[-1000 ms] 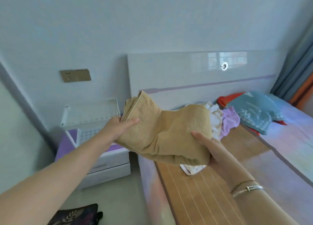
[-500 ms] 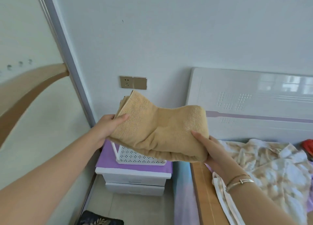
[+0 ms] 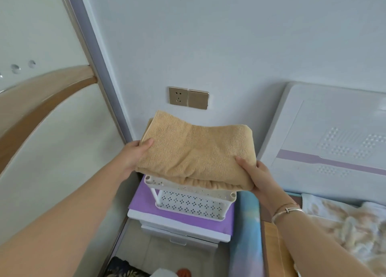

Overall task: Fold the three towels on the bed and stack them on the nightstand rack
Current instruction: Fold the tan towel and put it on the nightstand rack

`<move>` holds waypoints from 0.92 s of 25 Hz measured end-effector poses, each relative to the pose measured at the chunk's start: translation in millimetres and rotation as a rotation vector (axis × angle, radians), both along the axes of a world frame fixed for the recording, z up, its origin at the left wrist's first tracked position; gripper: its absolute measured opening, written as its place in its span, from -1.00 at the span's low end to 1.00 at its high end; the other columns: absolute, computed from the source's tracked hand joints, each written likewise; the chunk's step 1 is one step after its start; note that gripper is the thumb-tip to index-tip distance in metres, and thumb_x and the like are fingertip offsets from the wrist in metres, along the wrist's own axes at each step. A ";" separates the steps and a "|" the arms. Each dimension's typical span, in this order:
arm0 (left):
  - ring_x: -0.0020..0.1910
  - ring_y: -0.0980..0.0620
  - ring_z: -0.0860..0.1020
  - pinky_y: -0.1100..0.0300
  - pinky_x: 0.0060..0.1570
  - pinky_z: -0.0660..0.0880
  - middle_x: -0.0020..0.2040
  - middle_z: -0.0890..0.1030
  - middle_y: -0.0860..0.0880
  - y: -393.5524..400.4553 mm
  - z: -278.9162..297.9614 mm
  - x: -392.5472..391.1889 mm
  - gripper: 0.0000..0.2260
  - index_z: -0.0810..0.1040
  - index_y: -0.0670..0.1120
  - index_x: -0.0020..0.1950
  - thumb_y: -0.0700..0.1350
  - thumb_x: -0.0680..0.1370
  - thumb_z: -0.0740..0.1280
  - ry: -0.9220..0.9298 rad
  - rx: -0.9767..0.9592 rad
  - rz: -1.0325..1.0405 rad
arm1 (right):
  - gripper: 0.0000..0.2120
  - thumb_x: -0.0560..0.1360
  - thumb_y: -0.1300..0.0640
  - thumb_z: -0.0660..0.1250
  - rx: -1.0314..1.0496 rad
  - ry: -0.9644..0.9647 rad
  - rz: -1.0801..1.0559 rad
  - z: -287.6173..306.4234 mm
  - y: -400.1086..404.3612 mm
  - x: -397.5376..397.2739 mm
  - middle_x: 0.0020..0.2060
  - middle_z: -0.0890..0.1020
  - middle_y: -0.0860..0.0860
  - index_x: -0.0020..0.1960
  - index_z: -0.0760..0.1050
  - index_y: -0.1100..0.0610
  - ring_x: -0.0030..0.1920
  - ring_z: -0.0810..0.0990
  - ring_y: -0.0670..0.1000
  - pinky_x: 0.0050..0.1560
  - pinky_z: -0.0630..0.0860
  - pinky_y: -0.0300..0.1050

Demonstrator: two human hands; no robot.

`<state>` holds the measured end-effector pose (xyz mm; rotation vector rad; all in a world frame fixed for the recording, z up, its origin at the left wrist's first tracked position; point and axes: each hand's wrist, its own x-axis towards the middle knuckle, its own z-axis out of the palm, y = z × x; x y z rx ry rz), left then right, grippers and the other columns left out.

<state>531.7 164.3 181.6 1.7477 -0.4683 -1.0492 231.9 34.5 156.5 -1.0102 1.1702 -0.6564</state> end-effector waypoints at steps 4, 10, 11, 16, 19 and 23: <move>0.10 -0.09 0.59 -0.10 0.23 0.47 0.11 0.62 -0.04 -43.3 -44.3 24.7 -0.68 0.50 -0.06 0.23 0.09 0.57 0.28 0.059 0.083 -0.070 | -0.39 0.34 -0.03 0.52 0.049 0.076 -0.067 -44.3 -30.2 20.6 0.11 0.59 0.13 0.24 0.39 0.22 0.08 0.60 0.12 0.11 0.58 0.14; 0.12 -0.08 0.55 -0.10 0.25 0.45 0.13 0.58 -0.03 -58.7 -106.7 41.6 -0.66 0.48 -0.06 0.27 0.09 0.58 0.27 0.047 0.261 -0.076 | -0.33 0.33 -0.11 0.51 0.128 0.222 -0.062 -94.4 -28.4 35.1 0.14 0.55 0.07 0.31 0.36 0.13 0.11 0.57 0.11 0.17 0.53 0.11; 0.12 -0.08 0.54 -0.10 0.24 0.46 0.14 0.57 -0.03 -59.4 -114.0 45.0 -0.66 0.47 -0.06 0.26 0.11 0.58 0.27 0.026 0.280 -0.069 | -0.33 0.34 -0.11 0.50 0.111 0.254 -0.066 -96.2 -27.7 38.6 0.14 0.55 0.06 0.32 0.35 0.13 0.10 0.56 0.10 0.14 0.53 0.07; 0.02 -0.04 0.47 0.08 -0.02 0.40 0.20 0.51 -0.09 -61.4 -122.7 47.2 -0.57 0.35 -0.17 0.33 0.09 0.59 0.23 -0.347 0.376 -0.157 | -0.41 0.46 -0.07 0.40 0.068 0.372 -0.022 -84.9 -23.1 48.1 0.16 0.50 0.07 0.36 0.29 0.16 0.08 0.51 0.05 -0.01 0.43 -0.10; 0.17 -0.18 0.46 -0.05 0.08 0.44 0.31 0.40 -0.16 -52.3 -119.8 37.2 -0.51 0.25 -0.17 0.43 0.00 0.58 0.28 -0.735 0.416 -0.216 | -0.37 0.48 0.00 0.37 -0.198 0.663 0.007 -80.9 -7.7 52.8 0.31 0.39 0.08 0.44 0.19 0.15 0.27 0.40 0.09 0.18 0.38 -0.08; 0.49 -0.20 0.15 -0.07 0.46 0.17 0.54 0.14 -0.05 -78.9 -114.7 19.9 -0.29 0.16 -0.04 0.54 -0.33 0.43 0.28 -1.283 0.119 -0.544 | -0.34 0.51 -0.02 0.22 -0.725 0.985 0.213 -76.1 -30.8 85.1 0.55 0.04 -0.01 0.53 0.04 -0.02 0.54 -0.04 0.09 0.52 -0.11 0.08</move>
